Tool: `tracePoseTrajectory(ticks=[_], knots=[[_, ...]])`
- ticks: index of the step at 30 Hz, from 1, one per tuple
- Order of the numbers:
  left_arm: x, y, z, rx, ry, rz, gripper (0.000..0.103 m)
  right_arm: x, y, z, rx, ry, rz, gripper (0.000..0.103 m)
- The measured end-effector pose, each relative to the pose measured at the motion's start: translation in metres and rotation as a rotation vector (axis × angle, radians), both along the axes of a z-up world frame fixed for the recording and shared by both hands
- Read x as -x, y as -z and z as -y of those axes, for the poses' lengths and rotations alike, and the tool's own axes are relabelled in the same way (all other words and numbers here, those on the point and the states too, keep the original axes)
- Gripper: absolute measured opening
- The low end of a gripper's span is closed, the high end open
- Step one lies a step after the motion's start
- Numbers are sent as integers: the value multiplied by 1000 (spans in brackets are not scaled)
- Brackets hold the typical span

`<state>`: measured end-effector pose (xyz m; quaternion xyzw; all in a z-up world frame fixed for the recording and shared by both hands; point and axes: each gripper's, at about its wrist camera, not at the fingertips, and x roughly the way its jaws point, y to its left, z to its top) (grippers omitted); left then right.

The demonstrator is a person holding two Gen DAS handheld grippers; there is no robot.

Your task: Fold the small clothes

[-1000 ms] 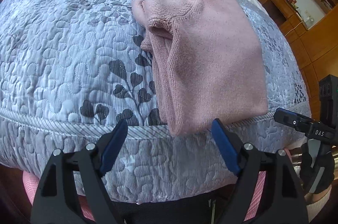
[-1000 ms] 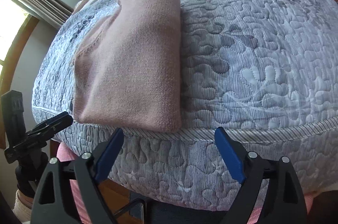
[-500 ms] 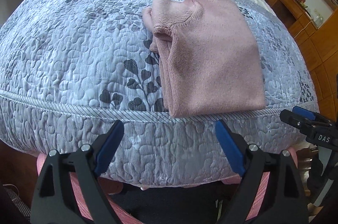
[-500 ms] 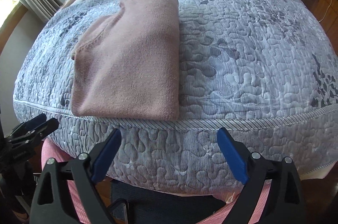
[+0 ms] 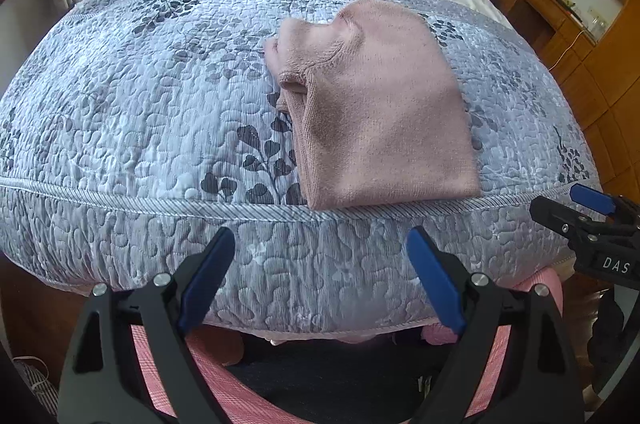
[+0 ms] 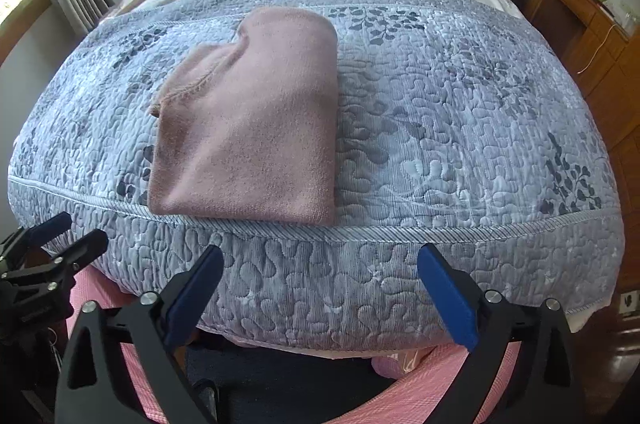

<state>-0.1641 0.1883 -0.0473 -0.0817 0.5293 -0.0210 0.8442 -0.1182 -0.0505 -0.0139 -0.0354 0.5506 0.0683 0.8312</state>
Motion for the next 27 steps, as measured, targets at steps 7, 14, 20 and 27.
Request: tracePoseTrajectory(ticks=[7,14,20,27], knots=[[9,-20,6,-25,-1,28,89,9,-20,-2,-2,12,40,98],[15,-36,10,-55,2,53,89,16,-37,-2,45,27,83,98],[17,-41,13,-75,3,60,89,16,-41,1,37,30,87,98],[16,-42,16,-81,4,59,89,17,-41,-1,50,26,81,98]])
